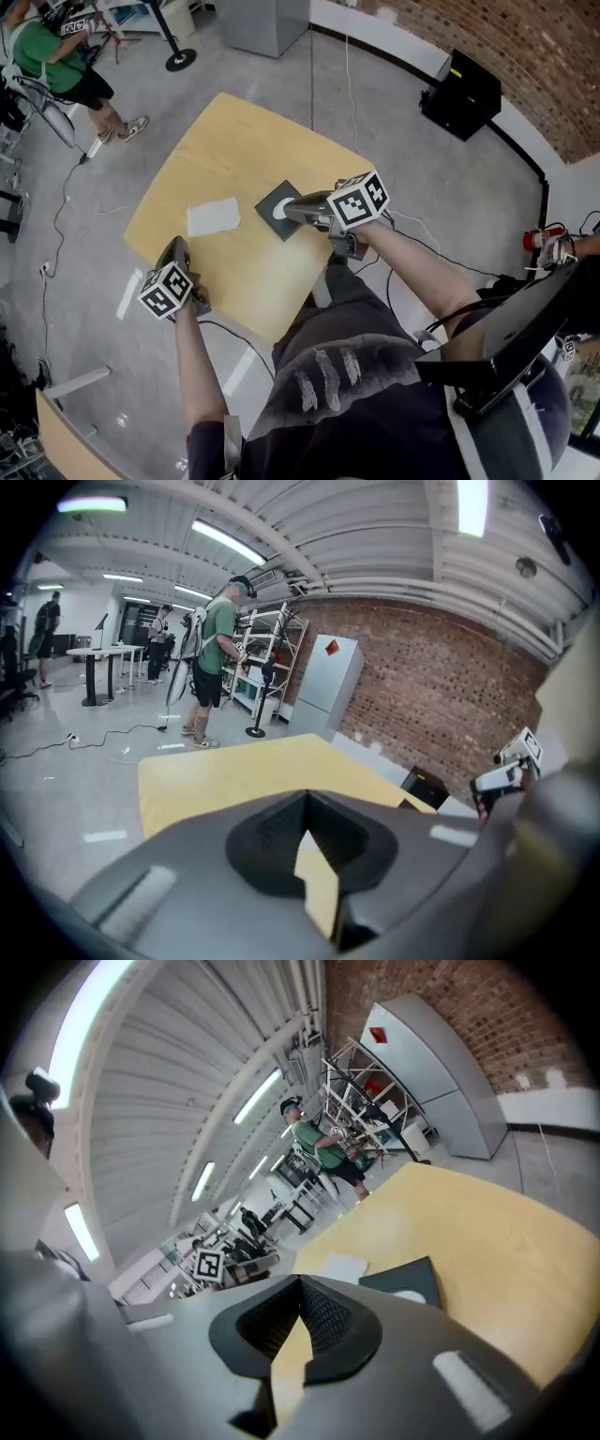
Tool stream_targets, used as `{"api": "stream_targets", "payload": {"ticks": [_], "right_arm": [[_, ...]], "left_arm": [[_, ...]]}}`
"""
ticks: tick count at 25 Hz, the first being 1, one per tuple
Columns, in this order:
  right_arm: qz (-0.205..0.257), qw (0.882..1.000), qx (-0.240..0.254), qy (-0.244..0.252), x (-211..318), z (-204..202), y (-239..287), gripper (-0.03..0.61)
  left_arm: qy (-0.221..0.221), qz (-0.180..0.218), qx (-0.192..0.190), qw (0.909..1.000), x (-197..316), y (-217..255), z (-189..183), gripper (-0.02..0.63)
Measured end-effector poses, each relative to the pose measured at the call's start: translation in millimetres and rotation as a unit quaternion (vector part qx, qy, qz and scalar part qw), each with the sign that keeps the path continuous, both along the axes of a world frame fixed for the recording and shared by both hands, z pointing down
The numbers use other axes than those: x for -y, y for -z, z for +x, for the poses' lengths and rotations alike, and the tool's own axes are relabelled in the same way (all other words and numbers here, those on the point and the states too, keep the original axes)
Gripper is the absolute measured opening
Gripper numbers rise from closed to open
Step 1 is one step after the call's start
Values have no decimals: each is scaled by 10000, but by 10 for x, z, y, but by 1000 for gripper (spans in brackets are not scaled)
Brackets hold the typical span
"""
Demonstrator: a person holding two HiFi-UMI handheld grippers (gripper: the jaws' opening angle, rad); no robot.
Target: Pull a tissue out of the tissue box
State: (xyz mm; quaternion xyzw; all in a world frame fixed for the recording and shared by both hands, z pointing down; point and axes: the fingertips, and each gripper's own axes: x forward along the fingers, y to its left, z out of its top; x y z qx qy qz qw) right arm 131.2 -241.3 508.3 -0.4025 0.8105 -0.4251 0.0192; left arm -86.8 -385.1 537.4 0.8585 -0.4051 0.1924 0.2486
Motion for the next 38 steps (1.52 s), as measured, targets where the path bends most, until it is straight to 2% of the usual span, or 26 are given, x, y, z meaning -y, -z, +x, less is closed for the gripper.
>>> {"api": "stream_targets", "payload": {"ticks": [3,5,9,14,17,25,32,38], "right_arm": [[120,9954,944,-76,-62,-208,312,-1],[245,9927,1179,69,-150,-358,454,0],[418,9902,1193,599,-399,-501,488,0],[445,9877,1433,447,-547,-393,417,-1],[465,9841,1631,535,-561,-448,497,0],[484,9813,1695,767,-942,-585,514,-1],[720,9758,1366,1546,-1204,-946,491,0],[624,9726,1433,1718,-1318,-1057,295,0]], "left_arm": [[-96,132,-104,9998,-137,169,100,2],[-130,236,-53,9996,-247,272,122,2],[37,477,64,9988,-498,439,69,2],[-184,429,209,9987,-653,453,158,2],[-254,473,390,9978,-689,479,149,2],[-422,553,363,9969,-1268,611,138,2],[-114,557,554,9968,-1585,555,-111,2],[3,442,881,9951,-1873,448,-183,2]]}}
